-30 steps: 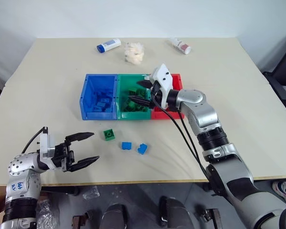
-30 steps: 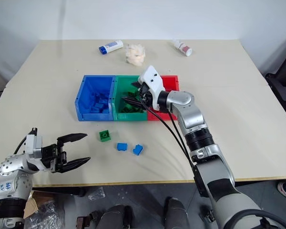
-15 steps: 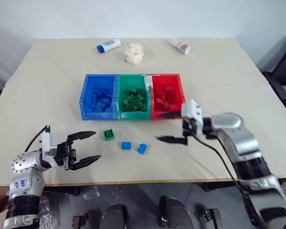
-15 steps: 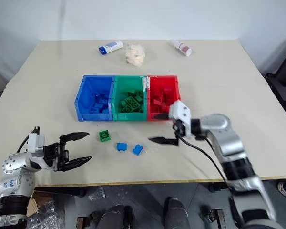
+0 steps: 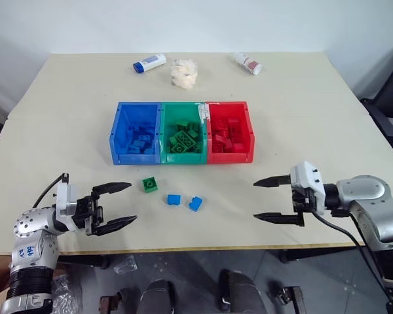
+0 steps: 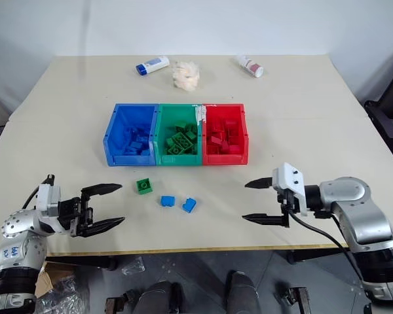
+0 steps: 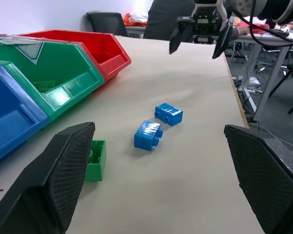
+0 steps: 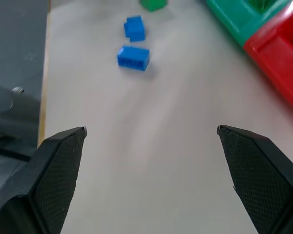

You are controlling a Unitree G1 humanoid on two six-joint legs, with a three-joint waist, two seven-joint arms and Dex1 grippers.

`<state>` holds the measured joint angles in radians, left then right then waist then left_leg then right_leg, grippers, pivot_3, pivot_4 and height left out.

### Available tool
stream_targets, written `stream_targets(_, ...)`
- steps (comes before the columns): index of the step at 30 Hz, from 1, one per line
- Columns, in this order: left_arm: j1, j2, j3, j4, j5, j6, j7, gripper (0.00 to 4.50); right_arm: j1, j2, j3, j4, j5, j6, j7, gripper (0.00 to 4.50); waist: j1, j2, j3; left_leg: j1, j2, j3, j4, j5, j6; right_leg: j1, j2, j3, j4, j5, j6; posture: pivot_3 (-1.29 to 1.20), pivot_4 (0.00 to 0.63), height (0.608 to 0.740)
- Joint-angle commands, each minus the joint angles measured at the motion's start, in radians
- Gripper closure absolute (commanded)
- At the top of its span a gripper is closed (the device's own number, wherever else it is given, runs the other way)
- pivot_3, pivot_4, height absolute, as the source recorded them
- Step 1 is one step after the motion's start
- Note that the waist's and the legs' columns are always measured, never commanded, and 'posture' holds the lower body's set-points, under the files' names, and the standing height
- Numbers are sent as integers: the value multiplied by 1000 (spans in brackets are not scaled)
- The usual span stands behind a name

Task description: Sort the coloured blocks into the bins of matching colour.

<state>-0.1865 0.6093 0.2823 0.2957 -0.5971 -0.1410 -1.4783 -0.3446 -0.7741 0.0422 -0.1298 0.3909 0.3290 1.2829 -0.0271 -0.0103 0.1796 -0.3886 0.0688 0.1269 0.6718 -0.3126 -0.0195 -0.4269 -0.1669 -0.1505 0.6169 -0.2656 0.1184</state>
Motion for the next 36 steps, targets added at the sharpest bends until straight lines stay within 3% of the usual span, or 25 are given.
stream_targets(1,-3,11,10,-1,-6,-2,-9,0,-38,60,74,-51,-24,29,-58,14,-1,0,0,0,0,0,0,0,0,0,0,0,0,0,0,0,150,740)
stream_targets(9,23,2,11,-43,-10,-1,10,0,-154,239,239,74,-166,8,-184,14,-2,0,0,-1,0,0,1,0,0,0,0,0,1,0,0,0,150,740)
stream_targets(18,74,6,27,-87,-22,2,34,0,-208,327,319,210,-244,-61,-186,14,-2,0,0,-1,0,0,2,-1,0,0,0,0,2,0,0,0,150,740)
stream_targets(21,81,4,28,-93,-21,3,40,0,-218,355,317,229,-247,-66,-196,616,-4,0,0,-1,0,0,2,-1,0,0,0,0,2,0,0,0,150,740)
stream_targets(32,78,-12,17,-97,-18,-1,57,0,-224,388,286,178,-217,-50,-204,4480,-3,0,0,-1,0,0,2,-1,0,0,0,0,2,0,0,0,150,740)
stream_targets(36,77,-21,14,-101,-16,-3,64,0,-241,391,268,162,-198,-27,-207,4480,-3,0,0,-1,0,0,2,-1,0,0,0,0,2,0,0,0,150,740)
